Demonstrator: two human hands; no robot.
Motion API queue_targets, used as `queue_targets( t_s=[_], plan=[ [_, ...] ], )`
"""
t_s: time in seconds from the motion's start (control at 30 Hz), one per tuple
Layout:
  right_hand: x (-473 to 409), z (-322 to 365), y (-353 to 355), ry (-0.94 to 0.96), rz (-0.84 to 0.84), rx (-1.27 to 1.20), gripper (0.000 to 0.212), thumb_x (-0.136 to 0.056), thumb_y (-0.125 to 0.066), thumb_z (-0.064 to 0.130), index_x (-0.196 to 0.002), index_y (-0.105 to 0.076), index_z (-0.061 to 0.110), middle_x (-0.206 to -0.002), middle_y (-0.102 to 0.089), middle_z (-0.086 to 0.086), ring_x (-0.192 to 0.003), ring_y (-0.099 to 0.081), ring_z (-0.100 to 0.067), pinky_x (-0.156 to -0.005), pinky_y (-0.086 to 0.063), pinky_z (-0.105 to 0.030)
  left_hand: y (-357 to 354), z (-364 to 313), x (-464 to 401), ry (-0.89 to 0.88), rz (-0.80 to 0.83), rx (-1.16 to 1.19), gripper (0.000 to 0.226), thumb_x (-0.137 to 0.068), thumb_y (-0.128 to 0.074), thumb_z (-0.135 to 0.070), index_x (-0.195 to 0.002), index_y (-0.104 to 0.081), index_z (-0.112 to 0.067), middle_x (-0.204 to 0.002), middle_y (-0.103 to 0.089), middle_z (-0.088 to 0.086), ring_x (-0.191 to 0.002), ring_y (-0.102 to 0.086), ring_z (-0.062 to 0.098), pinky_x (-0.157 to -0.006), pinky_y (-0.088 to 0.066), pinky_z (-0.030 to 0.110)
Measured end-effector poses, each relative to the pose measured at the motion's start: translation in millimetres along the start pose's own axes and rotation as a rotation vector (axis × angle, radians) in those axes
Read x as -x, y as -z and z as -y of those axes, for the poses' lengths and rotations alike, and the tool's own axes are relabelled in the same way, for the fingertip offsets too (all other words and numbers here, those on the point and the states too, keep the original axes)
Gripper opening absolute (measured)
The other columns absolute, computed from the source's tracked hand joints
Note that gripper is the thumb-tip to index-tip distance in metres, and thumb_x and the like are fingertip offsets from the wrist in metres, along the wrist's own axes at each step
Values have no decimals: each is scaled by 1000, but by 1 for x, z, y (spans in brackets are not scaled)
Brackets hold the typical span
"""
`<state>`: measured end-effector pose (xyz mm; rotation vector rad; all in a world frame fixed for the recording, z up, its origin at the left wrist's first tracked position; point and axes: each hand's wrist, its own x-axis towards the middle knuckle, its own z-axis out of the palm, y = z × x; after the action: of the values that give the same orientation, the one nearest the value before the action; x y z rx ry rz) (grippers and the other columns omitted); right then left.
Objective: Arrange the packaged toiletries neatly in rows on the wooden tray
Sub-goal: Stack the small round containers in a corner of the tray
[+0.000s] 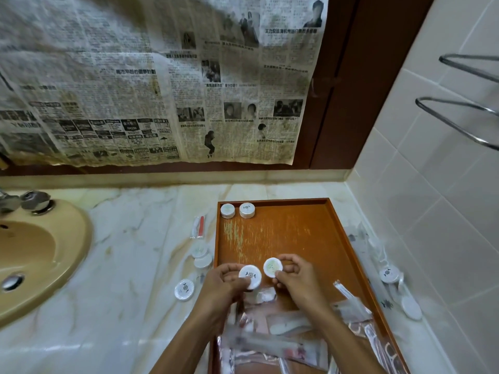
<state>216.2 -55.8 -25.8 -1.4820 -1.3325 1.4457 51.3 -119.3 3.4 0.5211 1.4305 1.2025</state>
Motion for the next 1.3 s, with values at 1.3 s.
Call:
queue_targets(
  t_s=[1.3],
  plan=[
    [-100,8,-21,-47,-69,-310,15,-102,-45,15,-101,-58,5,-66,-67,-9,-55,-64,-19,-48,-54,-27,-13,-9,-127,-572,-159,-845,36,-85,-55,7,-103,-73,-18,-97,-61,1,-88,-54,9,-76,-33,4]
  ],
)
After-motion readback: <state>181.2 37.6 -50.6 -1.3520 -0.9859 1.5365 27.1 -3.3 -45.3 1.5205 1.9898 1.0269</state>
